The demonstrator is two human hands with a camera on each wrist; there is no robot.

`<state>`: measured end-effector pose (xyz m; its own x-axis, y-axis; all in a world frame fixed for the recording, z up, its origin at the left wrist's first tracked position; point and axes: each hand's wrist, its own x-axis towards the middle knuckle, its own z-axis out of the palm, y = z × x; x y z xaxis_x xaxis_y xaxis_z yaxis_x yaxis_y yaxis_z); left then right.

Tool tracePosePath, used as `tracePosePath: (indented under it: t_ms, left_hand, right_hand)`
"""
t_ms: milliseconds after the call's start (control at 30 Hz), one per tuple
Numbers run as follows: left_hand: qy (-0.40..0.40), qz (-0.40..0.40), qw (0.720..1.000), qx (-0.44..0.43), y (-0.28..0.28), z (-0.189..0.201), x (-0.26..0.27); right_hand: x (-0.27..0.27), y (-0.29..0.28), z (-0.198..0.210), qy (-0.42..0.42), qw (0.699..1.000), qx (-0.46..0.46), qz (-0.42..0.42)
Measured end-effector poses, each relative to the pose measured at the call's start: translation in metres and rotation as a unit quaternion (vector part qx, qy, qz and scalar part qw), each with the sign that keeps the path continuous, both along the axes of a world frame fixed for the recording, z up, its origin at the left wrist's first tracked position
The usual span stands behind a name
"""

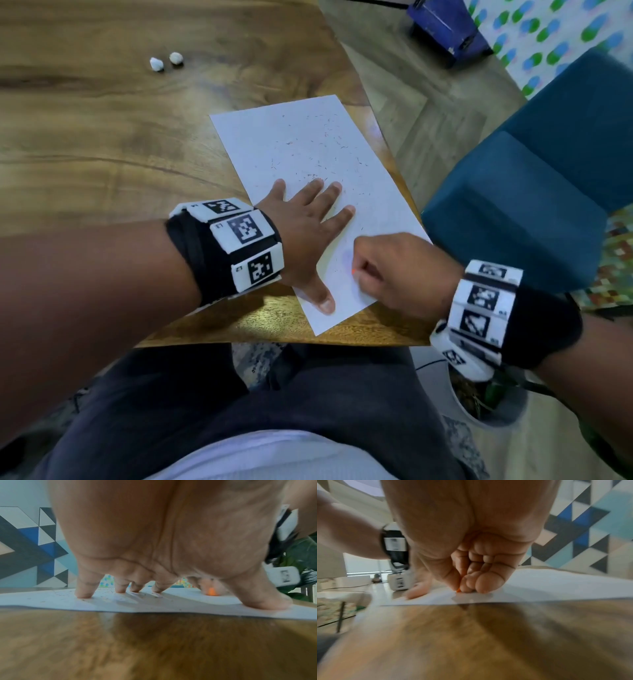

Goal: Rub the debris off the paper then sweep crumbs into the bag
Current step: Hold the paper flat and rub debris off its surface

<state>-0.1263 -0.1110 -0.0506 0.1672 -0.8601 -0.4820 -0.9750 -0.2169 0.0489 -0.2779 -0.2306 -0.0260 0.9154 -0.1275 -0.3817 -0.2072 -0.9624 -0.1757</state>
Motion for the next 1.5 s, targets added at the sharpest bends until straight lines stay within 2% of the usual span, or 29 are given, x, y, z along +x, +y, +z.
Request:
tracePosePath:
  t_ms: [167,233,300,500,567,700,800,1033,1267,1367,1500]
  left_hand:
    - [-0.009,-0.005,1.0,-0.009,-0.001,-0.001,0.0]
    - [-0.008,-0.005,1.0,-0.008,-0.001,-0.001,-0.001]
    - [-0.007,-0.002,1.0,-0.007,-0.002,0.001,-0.002]
    - [-0.019,0.008,0.999,-0.025,-0.006,0.003,-0.005]
    - [-0.028,0.002,0.999,-0.03,-0.008,0.003,-0.006]
    - [-0.03,0.005,0.999,-0.035,-0.008,0.005,-0.006]
    - [-0.03,0.009,0.999,-0.036,-0.007,0.005,-0.007]
    - [-0.019,0.019,0.999,-0.046,-0.008,0.003,-0.007]
    - [-0.015,0.023,0.998,-0.05,-0.009,0.004,-0.007]
    - [-0.015,0.024,0.998,-0.054,-0.011,0.002,-0.008]
    - [-0.021,0.027,0.998,-0.051,-0.011,0.0,-0.012]
  right_hand:
    - [0.032,-0.05,-0.003,-0.048,0.988,-0.062,-0.13]
    - [0.036,-0.061,-0.003,-0.048,0.985,-0.068,-0.154]
    - [0.032,-0.056,-0.002,-0.046,0.987,-0.067,-0.139]
    - [0.004,-0.004,-0.002,-0.027,0.999,-0.015,-0.02]
    - [0.01,-0.008,-0.002,-0.029,0.999,-0.019,-0.037]
    - [0.037,-0.042,-0.002,-0.048,0.988,-0.052,-0.134]
    - [0.043,-0.049,-0.004,-0.05,0.984,-0.069,-0.154]
    - [0.019,-0.007,-0.008,-0.047,0.998,-0.012,-0.046]
    - [0.042,-0.052,-0.002,-0.053,0.988,-0.058,-0.136]
    - [0.032,-0.043,0.0,-0.05,0.994,-0.056,-0.082]
    - [0.001,-0.021,0.004,-0.003,1.0,0.004,0.018]
